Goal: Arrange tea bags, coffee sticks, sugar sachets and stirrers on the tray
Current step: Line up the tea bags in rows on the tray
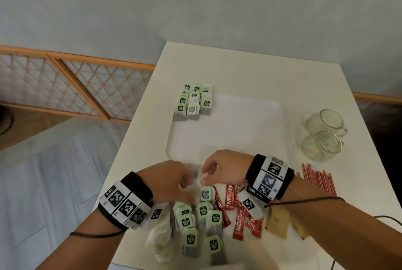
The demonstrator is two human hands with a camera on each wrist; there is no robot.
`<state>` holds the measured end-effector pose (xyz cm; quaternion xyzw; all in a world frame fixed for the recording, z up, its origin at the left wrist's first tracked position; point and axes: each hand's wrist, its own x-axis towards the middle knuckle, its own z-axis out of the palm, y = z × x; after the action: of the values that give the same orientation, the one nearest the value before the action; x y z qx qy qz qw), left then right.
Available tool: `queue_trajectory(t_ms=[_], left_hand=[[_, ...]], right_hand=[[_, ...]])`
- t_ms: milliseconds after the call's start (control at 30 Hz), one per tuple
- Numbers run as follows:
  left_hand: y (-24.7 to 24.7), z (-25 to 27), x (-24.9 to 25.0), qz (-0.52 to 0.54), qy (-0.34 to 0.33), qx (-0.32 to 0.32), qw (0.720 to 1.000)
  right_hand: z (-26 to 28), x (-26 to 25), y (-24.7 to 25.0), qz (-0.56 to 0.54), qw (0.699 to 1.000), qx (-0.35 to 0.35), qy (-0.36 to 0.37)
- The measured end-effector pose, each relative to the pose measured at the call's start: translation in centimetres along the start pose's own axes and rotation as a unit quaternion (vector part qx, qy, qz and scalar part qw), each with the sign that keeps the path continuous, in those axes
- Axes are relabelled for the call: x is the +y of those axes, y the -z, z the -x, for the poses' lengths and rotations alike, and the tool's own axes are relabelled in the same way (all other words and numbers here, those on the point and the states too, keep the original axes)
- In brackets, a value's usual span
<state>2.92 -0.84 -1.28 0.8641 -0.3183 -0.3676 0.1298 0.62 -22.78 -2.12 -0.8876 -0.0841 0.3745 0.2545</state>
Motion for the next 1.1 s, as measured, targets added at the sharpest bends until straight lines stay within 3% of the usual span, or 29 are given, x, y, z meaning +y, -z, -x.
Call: queue_trajectory(t_ms=[167,400,500,667,933,1100], left_hand=[[-0.8,0.0,0.8,-0.037,0.046,-0.063,0.996],[-1.8,-0.5,1.4,-0.037,0.01,-0.113,0.993],[-2.2,-0.8,1.4,-0.061,-0.004,-0.111,0.992],[-1.9,-1.1,1.2,-0.005,-0.034,-0.107,0.994],[0.0,-2.5,0.3,0.128,-0.047,-0.039,0.99],[1.2,-3.6,0.0,0.238,-0.013,-0.007,0.971]], right_hand=[[0.8,-0.3,-2.2,0.073,0.997,-0.01,0.032],[0.9,-0.9,-3.5,0.103,0.993,-0.033,0.046],[0.8,-1.1,-3.9,0.115,0.99,-0.042,0.064],[0.9,-0.5,-4.1,0.111,0.991,-0.026,0.071],[2.6,-0.1,-1.0,0.028,0.997,0.006,0.066],[4.3,0.1,1.5,-0.014,0.997,0.057,0.056]])
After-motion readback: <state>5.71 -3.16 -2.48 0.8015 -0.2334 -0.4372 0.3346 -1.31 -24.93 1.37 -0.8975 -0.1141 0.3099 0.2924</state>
